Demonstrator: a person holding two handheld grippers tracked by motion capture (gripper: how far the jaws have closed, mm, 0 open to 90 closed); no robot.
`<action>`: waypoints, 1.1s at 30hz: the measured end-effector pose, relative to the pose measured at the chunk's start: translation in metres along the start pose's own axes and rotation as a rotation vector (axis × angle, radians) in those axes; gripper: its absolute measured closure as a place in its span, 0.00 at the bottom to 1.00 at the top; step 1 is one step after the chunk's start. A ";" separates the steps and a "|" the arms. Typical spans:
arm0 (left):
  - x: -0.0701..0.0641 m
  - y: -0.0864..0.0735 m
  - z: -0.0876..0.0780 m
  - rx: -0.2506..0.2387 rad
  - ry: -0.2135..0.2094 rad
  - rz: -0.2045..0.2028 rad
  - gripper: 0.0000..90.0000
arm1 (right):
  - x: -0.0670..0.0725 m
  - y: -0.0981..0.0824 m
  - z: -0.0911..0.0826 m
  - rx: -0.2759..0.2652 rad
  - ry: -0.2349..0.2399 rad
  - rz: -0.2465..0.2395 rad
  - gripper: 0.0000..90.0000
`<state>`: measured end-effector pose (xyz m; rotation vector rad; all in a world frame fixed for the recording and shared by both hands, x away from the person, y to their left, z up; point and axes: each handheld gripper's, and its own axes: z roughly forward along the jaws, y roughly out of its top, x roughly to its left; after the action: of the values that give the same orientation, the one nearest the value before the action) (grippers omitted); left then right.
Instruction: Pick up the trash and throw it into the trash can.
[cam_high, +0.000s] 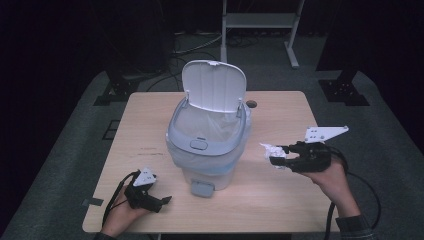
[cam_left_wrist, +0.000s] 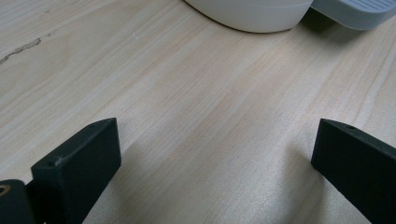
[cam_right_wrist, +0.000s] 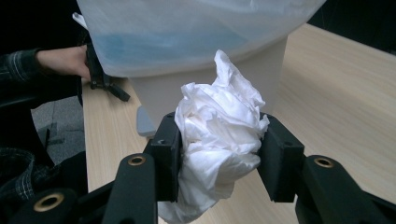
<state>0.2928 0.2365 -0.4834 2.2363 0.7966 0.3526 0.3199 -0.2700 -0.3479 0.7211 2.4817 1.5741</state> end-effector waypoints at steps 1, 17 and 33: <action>0.000 0.000 0.000 0.000 0.000 0.000 0.00 | 0.000 0.002 -0.002 -0.006 0.002 -0.004 0.61; 0.000 0.000 0.000 0.000 0.000 0.000 0.00 | 0.000 0.034 -0.020 -0.096 0.038 -0.042 0.61; 0.000 0.000 0.000 -0.001 0.000 0.000 0.01 | -0.002 0.080 -0.029 -0.178 0.079 -0.084 0.61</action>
<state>0.2928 0.2365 -0.4836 2.2349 0.7966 0.3528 0.3377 -0.2669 -0.2644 0.5325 2.3510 1.7957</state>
